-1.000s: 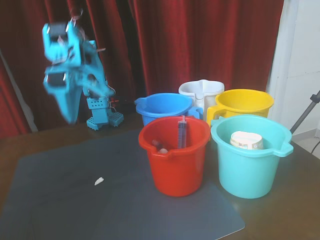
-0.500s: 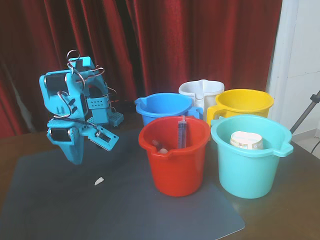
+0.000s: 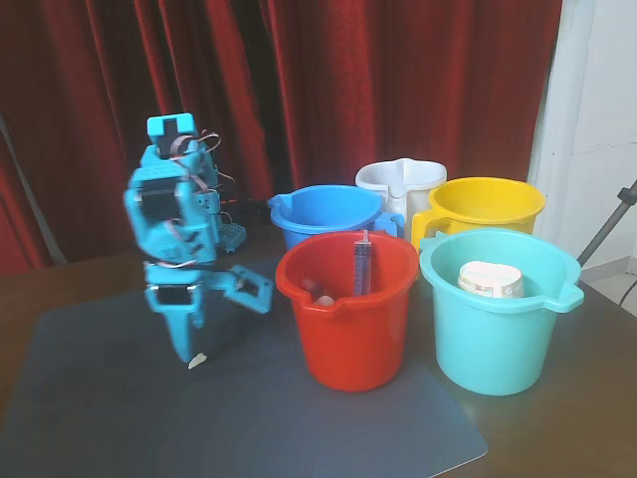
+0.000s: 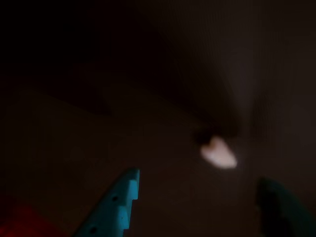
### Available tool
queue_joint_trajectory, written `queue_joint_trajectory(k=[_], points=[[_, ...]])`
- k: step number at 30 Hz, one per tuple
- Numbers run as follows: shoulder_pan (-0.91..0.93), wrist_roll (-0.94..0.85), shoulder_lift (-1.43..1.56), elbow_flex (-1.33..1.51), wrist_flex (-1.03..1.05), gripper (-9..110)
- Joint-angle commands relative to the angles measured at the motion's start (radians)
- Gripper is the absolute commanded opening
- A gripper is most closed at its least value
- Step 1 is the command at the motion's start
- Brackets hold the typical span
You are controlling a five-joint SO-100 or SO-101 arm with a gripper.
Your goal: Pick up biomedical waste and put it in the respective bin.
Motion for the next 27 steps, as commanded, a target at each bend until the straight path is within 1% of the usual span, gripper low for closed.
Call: queue_joint_trajectory(k=[1,8,18,22,27], points=[[-0.021,0.006,0.032,0.006,-0.032,28],[-0.034,0.046,0.025,0.009,-0.112,28],[-0.021,0.029,0.017,0.006,-0.110,28],[0.026,0.029,0.017,0.003,-0.110,28],[0.034,0.006,0.017,0.009,-0.104,28]])
